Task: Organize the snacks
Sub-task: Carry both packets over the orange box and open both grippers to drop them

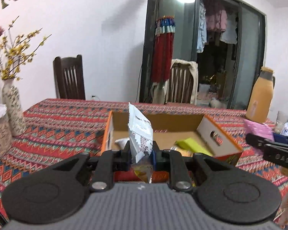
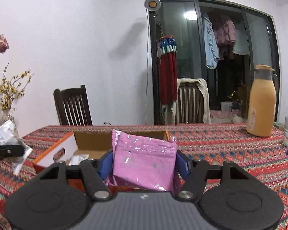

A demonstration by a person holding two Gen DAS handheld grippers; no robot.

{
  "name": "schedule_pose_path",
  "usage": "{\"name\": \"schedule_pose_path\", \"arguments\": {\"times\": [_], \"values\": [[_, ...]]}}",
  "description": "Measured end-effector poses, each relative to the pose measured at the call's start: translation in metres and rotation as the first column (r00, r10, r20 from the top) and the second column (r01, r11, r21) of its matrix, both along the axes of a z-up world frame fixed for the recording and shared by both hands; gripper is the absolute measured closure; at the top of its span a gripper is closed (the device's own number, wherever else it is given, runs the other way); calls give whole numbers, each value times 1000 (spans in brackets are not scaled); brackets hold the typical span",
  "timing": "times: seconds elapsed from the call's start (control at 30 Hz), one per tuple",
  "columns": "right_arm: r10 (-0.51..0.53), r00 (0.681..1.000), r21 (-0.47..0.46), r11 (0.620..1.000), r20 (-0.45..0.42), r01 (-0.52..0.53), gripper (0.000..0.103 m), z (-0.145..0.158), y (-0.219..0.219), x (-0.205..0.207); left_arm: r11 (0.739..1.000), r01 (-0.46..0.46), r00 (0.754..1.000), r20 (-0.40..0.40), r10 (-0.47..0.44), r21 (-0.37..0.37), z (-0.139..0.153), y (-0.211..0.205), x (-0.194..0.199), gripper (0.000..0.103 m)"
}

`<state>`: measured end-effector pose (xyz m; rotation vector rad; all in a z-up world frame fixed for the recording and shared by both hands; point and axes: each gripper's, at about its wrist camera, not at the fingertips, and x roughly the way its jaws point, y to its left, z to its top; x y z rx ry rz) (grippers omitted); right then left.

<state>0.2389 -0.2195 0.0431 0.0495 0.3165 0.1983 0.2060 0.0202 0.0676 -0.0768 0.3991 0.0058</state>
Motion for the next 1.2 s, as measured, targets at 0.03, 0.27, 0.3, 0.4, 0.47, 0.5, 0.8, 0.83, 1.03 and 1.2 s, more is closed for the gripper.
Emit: {"name": "schedule_pose_path", "arguments": {"times": [0.03, 0.27, 0.3, 0.4, 0.47, 0.5, 0.8, 0.83, 1.03, 1.2], "values": [[1, 1000, 0, 1000, 2, -1, 36, 2, 2, 4, 1000, 5, 1000, 9, -5, -2, 3, -2, 4, 83], [22, 1000, -8, 1000, 1, -22, 36, 11, 19, 39, 1000, 22, 999, 41, -22, -13, 18, -13, 33, 83], [25, 1000, -13, 1000, 1, -25, 36, 12, 22, 44, 1000, 23, 999, 44, -23, -12, 19, -14, 38, 83], [33, 999, -23, 999, -7, -33, 36, 12, 29, 64, 1000, 24, 999, 48, -23, -15, 24, -18, 57, 83], [36, 999, -24, 999, -21, -37, 36, 11, 33, 79, 1000, 15, 999, 46, -14, -22, 25, -20, 71, 83], [36, 999, -24, 999, -26, -37, 36, 10, 34, 85, 1000, 9, 999, 44, -8, -28, 24, -19, 79, 83], [48, 995, -35, 998, -86, -51, 36, -18, 37, 108, 1000, -15, 1000, -6, 14, -27, -12, -12, 110, 83], [50, 995, -41, 998, -92, -54, 36, -20, 38, 109, 1000, -12, 1000, -14, 11, -28, -15, -11, 112, 83], [45, 991, -63, 997, -125, -53, 36, -32, 39, 112, 999, -13, 999, -41, 12, -33, -27, -7, 117, 83], [36, 992, -54, 998, -118, -42, 25, -31, 39, 106, 997, -43, 999, -34, 41, -58, -26, -3, 110, 40]]}}
